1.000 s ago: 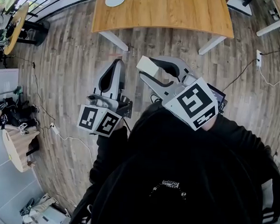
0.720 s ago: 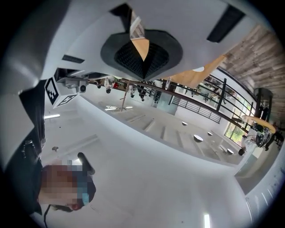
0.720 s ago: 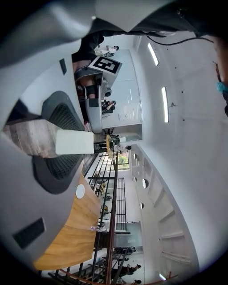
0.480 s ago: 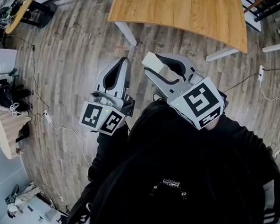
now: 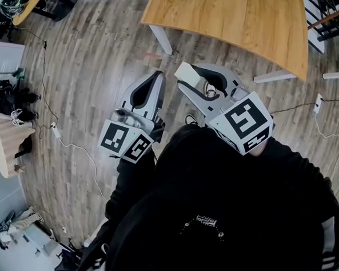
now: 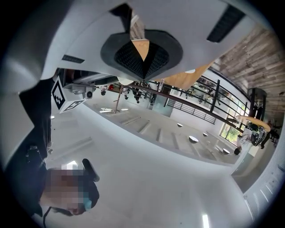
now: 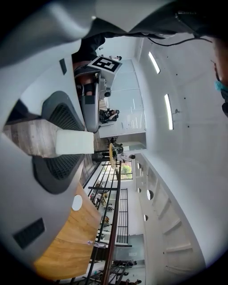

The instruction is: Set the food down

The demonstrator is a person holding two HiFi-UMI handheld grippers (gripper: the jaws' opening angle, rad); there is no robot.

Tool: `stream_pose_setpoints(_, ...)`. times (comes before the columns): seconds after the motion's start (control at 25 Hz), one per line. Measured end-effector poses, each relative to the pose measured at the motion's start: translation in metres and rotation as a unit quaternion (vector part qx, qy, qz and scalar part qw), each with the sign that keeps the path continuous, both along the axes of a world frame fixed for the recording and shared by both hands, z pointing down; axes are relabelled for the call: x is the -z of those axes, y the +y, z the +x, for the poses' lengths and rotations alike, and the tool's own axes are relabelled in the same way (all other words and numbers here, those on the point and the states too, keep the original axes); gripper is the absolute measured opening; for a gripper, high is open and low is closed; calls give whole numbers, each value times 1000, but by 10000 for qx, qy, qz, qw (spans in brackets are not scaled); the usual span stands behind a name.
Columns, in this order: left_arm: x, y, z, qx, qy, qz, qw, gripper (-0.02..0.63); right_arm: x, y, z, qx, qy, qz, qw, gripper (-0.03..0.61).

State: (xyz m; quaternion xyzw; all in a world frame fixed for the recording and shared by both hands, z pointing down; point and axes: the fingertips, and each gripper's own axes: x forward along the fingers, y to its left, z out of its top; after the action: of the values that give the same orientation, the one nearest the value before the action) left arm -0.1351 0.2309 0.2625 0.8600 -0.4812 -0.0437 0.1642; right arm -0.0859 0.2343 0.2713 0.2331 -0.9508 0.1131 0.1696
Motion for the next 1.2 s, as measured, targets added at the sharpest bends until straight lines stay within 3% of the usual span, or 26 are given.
stream_pose_setpoints(0.24, -9, -52, 1, 67, -114, -179, 9998, -2, -3, -52, 3, 119, -103, -25, 9999, 172)
stream_pose_setpoints(0.68, 1, -173, 40, -3, -239, -208, 9995, -2, -6, -167, 35, 122, -340, -278, 9990, 172)
stream_pose_setpoints(1.2, 3, -251, 67, 332, -475, -451, 9973, -2, -19, -242, 74, 209, -583, -623, 9961, 172)
